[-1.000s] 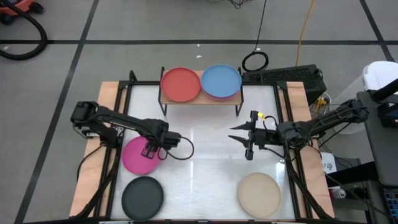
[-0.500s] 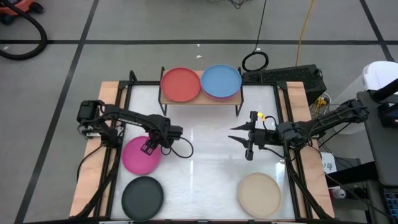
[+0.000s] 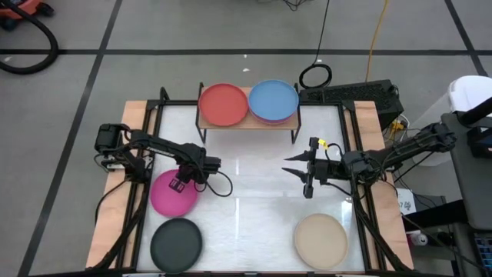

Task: Place and stack plates onto a shelf
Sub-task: Stack the pink plate on top of the orange plate

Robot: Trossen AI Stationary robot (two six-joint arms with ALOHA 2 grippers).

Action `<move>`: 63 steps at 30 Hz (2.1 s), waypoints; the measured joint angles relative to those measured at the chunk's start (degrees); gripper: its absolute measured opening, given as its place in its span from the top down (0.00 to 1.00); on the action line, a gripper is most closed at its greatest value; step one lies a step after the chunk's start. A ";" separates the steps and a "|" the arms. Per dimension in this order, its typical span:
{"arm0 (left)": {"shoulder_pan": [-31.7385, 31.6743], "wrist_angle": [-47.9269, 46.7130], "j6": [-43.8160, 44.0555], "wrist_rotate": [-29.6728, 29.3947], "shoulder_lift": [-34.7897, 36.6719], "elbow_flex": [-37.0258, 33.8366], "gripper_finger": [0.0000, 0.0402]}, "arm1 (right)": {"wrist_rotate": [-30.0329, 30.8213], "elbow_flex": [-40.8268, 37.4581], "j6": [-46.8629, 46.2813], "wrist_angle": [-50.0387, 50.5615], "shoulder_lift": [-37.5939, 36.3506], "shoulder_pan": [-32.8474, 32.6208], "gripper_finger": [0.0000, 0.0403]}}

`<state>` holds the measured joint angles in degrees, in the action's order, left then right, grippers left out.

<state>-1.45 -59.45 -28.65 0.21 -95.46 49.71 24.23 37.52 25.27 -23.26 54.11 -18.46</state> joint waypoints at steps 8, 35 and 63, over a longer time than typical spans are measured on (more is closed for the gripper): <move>-3.91 -4.46 1.41 1.13 0.37 0.76 0.96 | 0.00 0.00 -0.10 -0.09 0.00 0.00 0.72; -24.76 -6.02 14.08 -10.19 15.66 50.37 0.98 | 2.84 0.02 -0.36 -1.24 0.02 0.09 0.72; -53.02 -9.89 24.23 23.18 -3.79 50.75 0.86 | 2.84 0.02 0.75 -1.05 0.00 0.09 0.72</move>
<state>-54.48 -69.34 -4.42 23.39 -99.25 100.47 27.07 37.54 26.02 -24.32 54.11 -18.37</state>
